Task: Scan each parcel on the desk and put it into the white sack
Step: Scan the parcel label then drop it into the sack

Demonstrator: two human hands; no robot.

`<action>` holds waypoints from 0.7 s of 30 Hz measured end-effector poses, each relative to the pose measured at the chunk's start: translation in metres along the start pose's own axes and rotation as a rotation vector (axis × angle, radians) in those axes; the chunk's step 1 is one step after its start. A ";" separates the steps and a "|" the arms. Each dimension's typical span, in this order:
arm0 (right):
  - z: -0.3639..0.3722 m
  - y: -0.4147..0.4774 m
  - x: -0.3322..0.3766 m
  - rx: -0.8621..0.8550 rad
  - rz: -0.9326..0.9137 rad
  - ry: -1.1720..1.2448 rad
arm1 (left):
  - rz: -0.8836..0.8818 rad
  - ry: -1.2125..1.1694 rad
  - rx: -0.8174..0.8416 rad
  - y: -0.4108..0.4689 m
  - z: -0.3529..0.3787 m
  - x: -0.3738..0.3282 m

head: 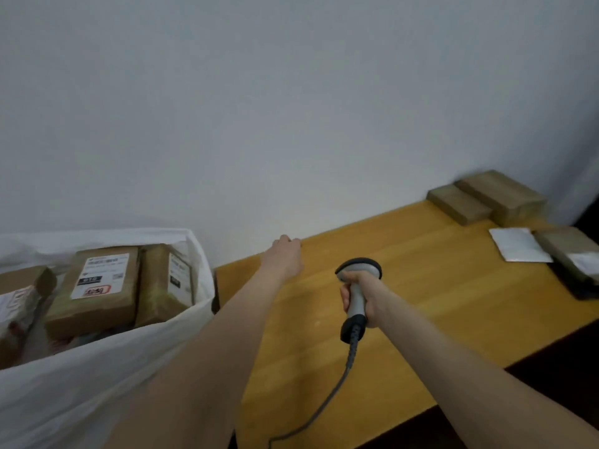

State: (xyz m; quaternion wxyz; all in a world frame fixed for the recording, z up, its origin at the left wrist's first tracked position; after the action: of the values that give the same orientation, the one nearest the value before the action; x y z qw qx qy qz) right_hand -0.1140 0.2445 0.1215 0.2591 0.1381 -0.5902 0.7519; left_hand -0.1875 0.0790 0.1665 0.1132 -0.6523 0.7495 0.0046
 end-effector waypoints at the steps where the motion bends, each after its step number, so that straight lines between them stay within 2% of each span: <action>1: -0.020 -0.006 0.000 -0.024 0.003 -0.011 | 0.036 0.006 0.039 0.004 0.009 -0.020; 5: -0.107 -0.025 0.001 -0.119 0.022 -0.033 | 0.160 0.041 0.132 0.020 0.038 -0.105; 11: -0.244 -0.049 0.013 -0.296 -0.002 0.061 | 0.260 0.045 0.134 0.039 0.070 -0.241; 21: -0.428 -0.076 0.053 -0.332 -0.139 0.245 | 0.296 -0.039 0.203 0.065 0.124 -0.443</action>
State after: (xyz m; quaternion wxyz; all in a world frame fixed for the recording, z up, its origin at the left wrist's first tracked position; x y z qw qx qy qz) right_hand -0.0738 0.6796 0.0967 0.3996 0.0414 -0.6590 0.6359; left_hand -0.1759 0.5408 0.1149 0.1913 -0.5200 0.8314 -0.0419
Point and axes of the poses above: each hand's wrist, its own y-axis towards the middle knuckle, its own z-axis out of the palm, x = y × z, the point moved 5 cm from there along y, towards the middle knuckle, and after that the axes turned 7 degrees about z, right-handed, at the moved point
